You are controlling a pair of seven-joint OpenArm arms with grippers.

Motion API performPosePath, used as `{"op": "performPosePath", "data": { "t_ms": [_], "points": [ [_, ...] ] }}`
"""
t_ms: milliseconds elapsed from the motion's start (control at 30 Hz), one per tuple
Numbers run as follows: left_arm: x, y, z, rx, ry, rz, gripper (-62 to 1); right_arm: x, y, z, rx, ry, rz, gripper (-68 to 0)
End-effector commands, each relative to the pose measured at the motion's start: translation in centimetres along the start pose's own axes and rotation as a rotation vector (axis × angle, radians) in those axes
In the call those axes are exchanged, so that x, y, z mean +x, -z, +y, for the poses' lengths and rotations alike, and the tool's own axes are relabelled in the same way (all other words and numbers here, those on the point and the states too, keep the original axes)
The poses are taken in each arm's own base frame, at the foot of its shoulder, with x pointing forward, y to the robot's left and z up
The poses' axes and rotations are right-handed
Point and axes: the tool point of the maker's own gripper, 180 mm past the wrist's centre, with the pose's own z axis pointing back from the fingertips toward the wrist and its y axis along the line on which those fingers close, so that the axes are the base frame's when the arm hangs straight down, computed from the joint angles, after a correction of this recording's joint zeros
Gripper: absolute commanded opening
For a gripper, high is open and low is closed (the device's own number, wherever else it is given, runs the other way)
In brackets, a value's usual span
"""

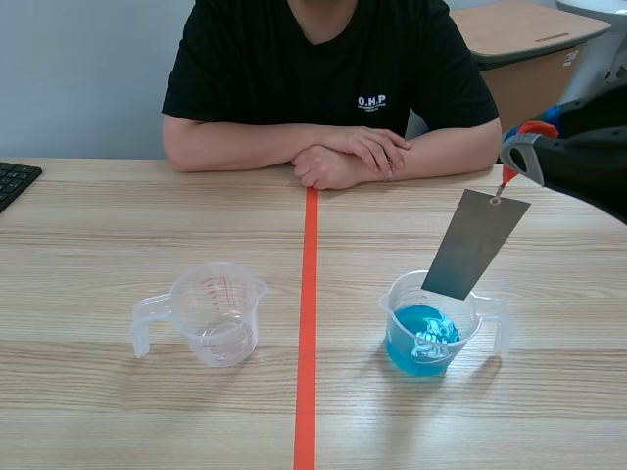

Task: Do the redox reaction experiment.
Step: 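Raise the plate and point at it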

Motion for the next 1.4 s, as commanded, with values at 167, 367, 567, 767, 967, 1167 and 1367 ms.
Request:
{"op": "performPosePath", "data": {
  "t_ms": [167,367,567,767,967,1167,1367],
  "points": [
    [3.1,0.2,-0.8,-0.107,0.052,-0.137,-56.0,1.7,-0.4,-0.4,0.000,-0.001,-0.046,-65.8],
    [5.8,1.3,-1.5,-0.216,0.077,-0.217,-56.0,2.1,-0.4,0.2,0.014,-0.018,-0.034,-65.8],
    [8.7,3.1,-2.4,-0.295,0.115,-0.275,-56.0,2.8,-0.6,0.3,0.017,-0.011,-0.048,-65.8],
    [12.6,4.2,-4.0,-0.346,0.136,-0.387,-56.0,3.4,-1.0,-0.3,-0.001,-0.011,-0.059,-65.8],
    [16.3,4.8,-7.1,-0.421,0.134,-0.485,-56.0,3.1,-1.0,-0.3,-0.001,-0.011,-0.043,-65.8],
    [20.3,4.6,-10.3,-0.492,0.131,-0.597,-56.0,3.1,-1.0,-0.3,-0.002,-0.011,-0.042,-65.8],
    [23.3,4.5,-13.7,-0.548,0.125,-0.649,-56.0,3.1,-1.0,-0.3,-0.002,-0.011,-0.042,-65.8]
  ]
}}
